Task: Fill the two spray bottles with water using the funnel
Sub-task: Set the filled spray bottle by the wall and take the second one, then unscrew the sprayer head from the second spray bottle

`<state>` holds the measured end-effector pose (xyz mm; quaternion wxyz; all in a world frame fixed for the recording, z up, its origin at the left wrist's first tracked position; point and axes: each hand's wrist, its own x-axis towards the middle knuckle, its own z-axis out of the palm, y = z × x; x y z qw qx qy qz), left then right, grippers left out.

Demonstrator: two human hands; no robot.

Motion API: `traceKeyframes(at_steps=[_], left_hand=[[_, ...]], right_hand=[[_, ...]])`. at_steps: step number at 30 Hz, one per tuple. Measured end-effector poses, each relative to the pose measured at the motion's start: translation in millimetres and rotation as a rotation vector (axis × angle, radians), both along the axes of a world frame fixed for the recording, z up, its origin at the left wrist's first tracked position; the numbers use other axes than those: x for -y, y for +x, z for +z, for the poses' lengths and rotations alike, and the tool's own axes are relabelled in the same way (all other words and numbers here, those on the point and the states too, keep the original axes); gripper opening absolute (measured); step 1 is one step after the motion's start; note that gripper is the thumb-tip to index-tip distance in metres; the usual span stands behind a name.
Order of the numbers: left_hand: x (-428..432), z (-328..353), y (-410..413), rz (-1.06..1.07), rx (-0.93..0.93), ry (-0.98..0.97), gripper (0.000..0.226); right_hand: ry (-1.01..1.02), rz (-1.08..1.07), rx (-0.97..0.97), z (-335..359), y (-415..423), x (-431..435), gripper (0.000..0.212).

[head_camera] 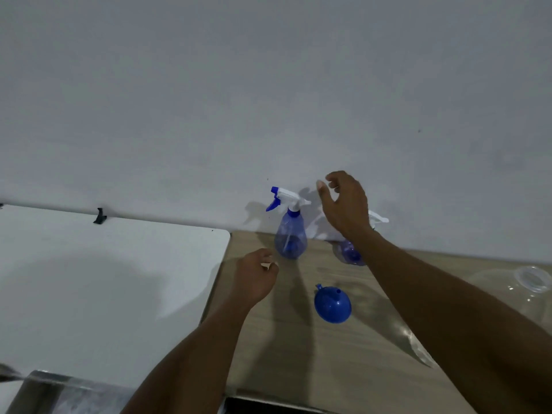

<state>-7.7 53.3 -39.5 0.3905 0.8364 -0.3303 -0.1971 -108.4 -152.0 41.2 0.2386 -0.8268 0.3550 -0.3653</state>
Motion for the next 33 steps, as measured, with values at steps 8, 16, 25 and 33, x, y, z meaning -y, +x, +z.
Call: traceKeyframes(at_steps=[8, 16, 25, 33], left_hand=[[55, -7, -51, -0.178, -0.108, -0.044, 0.036], [84, -19, -74, -0.286, -0.090, 0.009, 0.052], [84, -5, -74, -0.325, 0.000, -0.121, 0.043], [0, -14, -72, -0.220, -0.024, -0.227, 0.056]], right_hand=[[0.140, -0.198, -0.416, -24, -65, 30, 0.067], [0.039, -0.203, -0.569, -48, -66, 44, 0.023], [0.002, 0.098, -0.418, 8, -74, -8, 0.029], [0.027, 0.269, -0.323, 12, -84, -91, 0.021]])
